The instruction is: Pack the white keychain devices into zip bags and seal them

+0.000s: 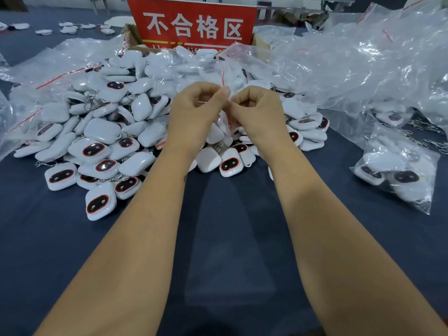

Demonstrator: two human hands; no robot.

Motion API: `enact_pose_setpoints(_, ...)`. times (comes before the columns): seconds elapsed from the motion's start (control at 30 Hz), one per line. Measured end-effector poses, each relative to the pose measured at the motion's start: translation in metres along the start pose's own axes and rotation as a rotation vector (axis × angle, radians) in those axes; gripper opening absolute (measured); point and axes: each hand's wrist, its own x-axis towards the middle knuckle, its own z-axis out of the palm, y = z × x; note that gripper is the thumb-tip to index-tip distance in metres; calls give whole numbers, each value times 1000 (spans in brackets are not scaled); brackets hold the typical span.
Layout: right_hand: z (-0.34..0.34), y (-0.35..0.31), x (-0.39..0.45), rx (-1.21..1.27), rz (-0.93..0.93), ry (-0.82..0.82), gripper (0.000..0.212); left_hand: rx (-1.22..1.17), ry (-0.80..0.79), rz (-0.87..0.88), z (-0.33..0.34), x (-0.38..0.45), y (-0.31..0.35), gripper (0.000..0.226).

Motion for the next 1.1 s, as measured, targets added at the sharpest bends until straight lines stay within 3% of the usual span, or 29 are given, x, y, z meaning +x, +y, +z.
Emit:
enact_pose_setpoints(0.1, 1, 1, 2, 19, -10, -9, 20, 15, -105, 9, 1, -3, 2, 20)
enact_pose_setpoints(0.2, -3, 0, 3, 190, 38, -49, 17, 28, -212, 61, -3, -5, 4, 32)
enact_pose_setpoints(0.27, -4, 1, 3, 238, 37, -64, 14, 71, -210, 94, -4, -4, 5, 30)
enact_pose_setpoints(0.47, -5, 2, 5, 170, 21, 92, 5, 16, 186, 63, -9, 5, -1, 20)
enact_pose_setpoints(0.53, -4, 3, 6, 17, 16, 185, 13, -32, 308, 121, -9, 5, -1, 20)
enact_pose_setpoints(0.63, -1, 1, 4, -69, -44, 217, 15, 4, 360, 283, -5, 0, 1, 25)
enact_pose_setpoints(0.77, 0, -2, -1, -143, -124, 41, 12, 150, 414, 427, -10, 0, -1, 37)
enact_pose_setpoints(0.87, 2, 0, -4, -462, -152, -97, 14, 179, 601, 444, -15, 2, 1, 36)
enact_pose_setpoints(0.97, 7, 0, -7, -711, -139, -243, 33, 134, 784, 470, -22, 6, 5, 25)
enact_pose_setpoints(1.1, 9, -4, -6, -853, -146, -378, 59, 309, 924, 450, -27, 8, 4, 45)
